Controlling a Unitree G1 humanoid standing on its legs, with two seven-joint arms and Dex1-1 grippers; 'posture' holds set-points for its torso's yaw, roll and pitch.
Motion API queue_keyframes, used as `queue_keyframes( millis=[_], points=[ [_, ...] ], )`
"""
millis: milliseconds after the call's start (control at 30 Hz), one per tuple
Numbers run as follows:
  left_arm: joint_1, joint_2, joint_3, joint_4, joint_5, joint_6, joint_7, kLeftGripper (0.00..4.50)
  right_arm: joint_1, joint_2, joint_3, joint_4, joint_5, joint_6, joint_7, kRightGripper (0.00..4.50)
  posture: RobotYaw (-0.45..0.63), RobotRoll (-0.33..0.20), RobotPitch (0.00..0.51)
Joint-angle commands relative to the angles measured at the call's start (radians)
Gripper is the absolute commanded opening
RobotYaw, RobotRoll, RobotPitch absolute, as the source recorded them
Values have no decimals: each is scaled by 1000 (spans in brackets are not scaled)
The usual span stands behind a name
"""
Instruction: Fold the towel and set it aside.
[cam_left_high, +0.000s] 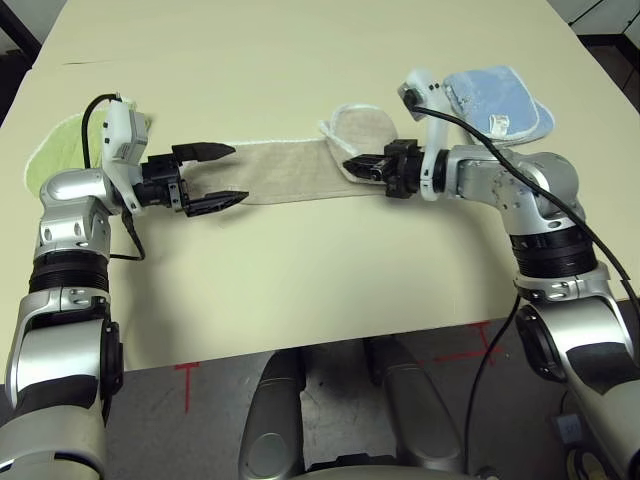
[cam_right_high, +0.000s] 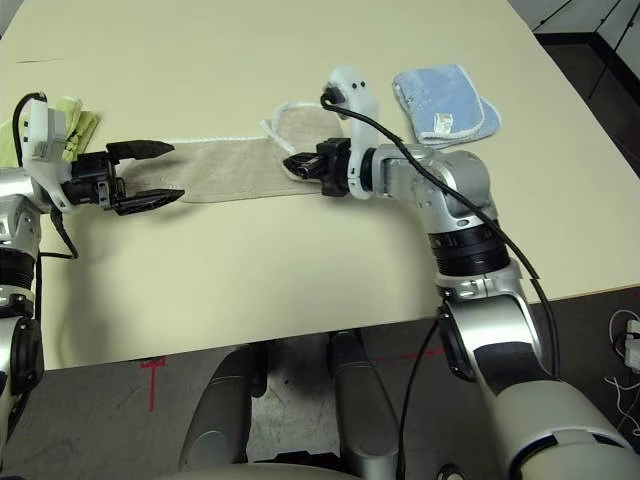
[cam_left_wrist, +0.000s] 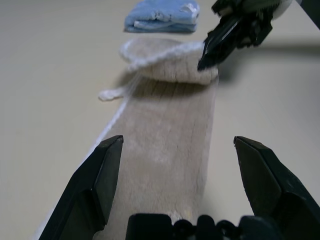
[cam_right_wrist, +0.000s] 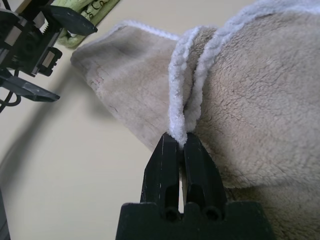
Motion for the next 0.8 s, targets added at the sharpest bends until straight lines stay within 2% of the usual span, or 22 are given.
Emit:
queue_keyframes(
  millis=[33, 100, 300, 400, 600, 700, 800],
  points=[
    [20, 5, -13, -94, -16, 77, 26, 4500, 8, 0, 22, 16, -25, 13, 4, 581, 28, 0, 265],
    [25, 7, -14, -131, -18, 109, 38, 4500, 11, -6, 35, 10, -31, 19, 21, 1119, 27, 0, 265],
    [21, 3, -22, -197, -17, 177, 68, 4500, 22, -24, 64, -4, -49, 20, 50, 3300, 15, 0, 263],
    [19, 1, -30, -222, -21, 201, 80, 4500, 36, -49, 74, -42, -40, -16, 117, 4359, 7, 0, 262],
    [12, -4, -40, -239, -26, 222, 95, 4500, 44, -46, 89, -36, -49, -42, 165, 4439, 1, 0, 262],
    [15, -6, -44, -250, -29, 230, 99, 4500, 53, -56, 160, -52, -73, -68, 221, 4439, 7, 0, 263],
    [21, -5, -44, -260, -33, 237, 101, 4500, 46, -51, 184, -43, -95, -96, 234, 4439, 12, 0, 262]
  ],
)
